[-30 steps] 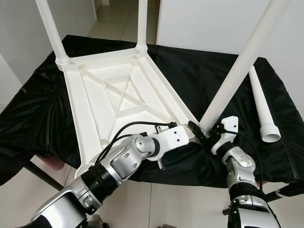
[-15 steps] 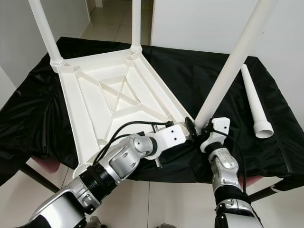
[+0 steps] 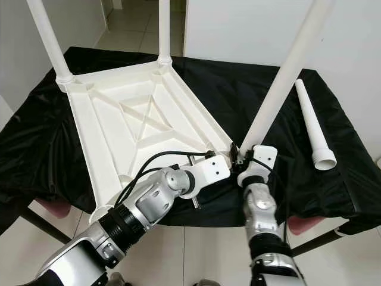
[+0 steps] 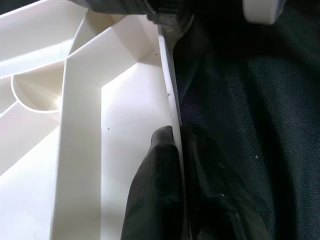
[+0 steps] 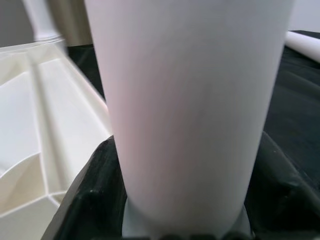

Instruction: Building children table

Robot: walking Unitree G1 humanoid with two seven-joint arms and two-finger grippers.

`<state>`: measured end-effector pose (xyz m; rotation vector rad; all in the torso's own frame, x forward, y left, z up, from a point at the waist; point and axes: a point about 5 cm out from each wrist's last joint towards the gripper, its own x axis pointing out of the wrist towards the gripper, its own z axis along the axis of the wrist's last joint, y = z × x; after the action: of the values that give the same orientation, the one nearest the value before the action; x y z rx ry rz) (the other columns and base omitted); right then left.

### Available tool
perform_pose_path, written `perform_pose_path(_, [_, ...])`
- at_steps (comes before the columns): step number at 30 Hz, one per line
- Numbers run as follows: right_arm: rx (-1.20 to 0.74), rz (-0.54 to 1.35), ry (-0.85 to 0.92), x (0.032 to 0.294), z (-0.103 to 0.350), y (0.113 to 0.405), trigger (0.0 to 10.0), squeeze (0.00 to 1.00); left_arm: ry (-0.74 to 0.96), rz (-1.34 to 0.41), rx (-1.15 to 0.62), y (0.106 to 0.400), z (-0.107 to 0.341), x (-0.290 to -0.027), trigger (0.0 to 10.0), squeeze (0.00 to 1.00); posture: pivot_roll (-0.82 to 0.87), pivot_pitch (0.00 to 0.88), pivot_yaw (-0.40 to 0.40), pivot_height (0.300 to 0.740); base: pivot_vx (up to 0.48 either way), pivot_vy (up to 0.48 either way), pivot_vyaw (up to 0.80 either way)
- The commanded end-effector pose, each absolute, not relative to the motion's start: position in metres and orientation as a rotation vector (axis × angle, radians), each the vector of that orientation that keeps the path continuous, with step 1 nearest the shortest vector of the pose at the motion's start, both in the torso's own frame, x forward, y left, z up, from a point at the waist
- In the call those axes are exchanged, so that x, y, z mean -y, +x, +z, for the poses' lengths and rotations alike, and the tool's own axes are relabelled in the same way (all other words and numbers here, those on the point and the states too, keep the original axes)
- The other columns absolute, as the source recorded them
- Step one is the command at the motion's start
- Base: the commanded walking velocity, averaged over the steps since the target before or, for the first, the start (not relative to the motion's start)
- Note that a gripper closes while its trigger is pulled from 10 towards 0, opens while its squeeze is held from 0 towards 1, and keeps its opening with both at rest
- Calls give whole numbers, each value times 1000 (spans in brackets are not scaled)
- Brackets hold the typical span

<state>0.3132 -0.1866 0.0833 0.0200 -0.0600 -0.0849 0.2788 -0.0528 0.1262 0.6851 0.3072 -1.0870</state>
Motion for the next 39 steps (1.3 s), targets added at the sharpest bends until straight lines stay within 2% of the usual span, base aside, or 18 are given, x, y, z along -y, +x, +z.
perform_pose_path(1, [-109,-65,28,166,53,304,10000,0,719,-1141,-289,270,124,63,10000,0,10,0,-14,740,0,0,0])
perform_pose_path(5, [-124,-160,41,165,51,304,10000,0,720,-1140,-289,270,123,63,10000,0,10,0,-15,740,0,0,0])
perform_pose_path(8, [-142,-192,39,153,51,306,10000,0,720,-1139,-289,270,123,63,10000,0,11,0,-15,740,0,0,0])
perform_pose_path(17, [-178,-209,46,160,50,307,10000,0,721,-1137,-290,270,123,64,10000,0,12,0,-19,740,0,0,0])
perform_pose_path(18, [-162,-198,70,160,52,307,10000,1000,720,-1135,-290,270,123,64,10000,0,13,0,-20,740,0,0,0])
perform_pose_path(30, [-55,-121,23,175,69,312,10000,1000,712,-1133,-291,269,123,64,10000,0,14,0,-25,740,0,0,0])
perform_pose_path(31, [-28,-85,19,177,73,313,10000,671,712,-1133,-292,269,123,64,10000,0,14,0,-25,740,0,0,0])
perform_pose_path(32, [-28,-85,19,177,73,313,10000,671,712,-1133,-292,269,123,64,10000,0,14,0,-25,740,0,0,0])
perform_pose_path(33, [-2,-36,13,179,78,314,10000,0,710,-1133,-293,269,123,64,10000,0,14,0,-25,740,0,0,0])
perform_pose_path(34, [-2,-36,13,179,78,314,10000,0,710,-1133,-293,269,123,64,10000,0,14,0,-25,740,0,0,0])
perform_pose_path(36, [40,117,29,183,88,316,10000,0,709,-1133,-294,269,123,64,10000,0,11,4,-18,740,0,0,0])
perform_pose_path(38, [40,117,29,183,88,316,10000,0,709,-1133,-294,269,123,64,10000,0,11,4,-18,740,0,0,0])
perform_pose_path(39, [50,185,26,186,92,316,10000,0,710,-1133,-295,269,123,64,10000,0,11,4,-18,740,0,0,0])
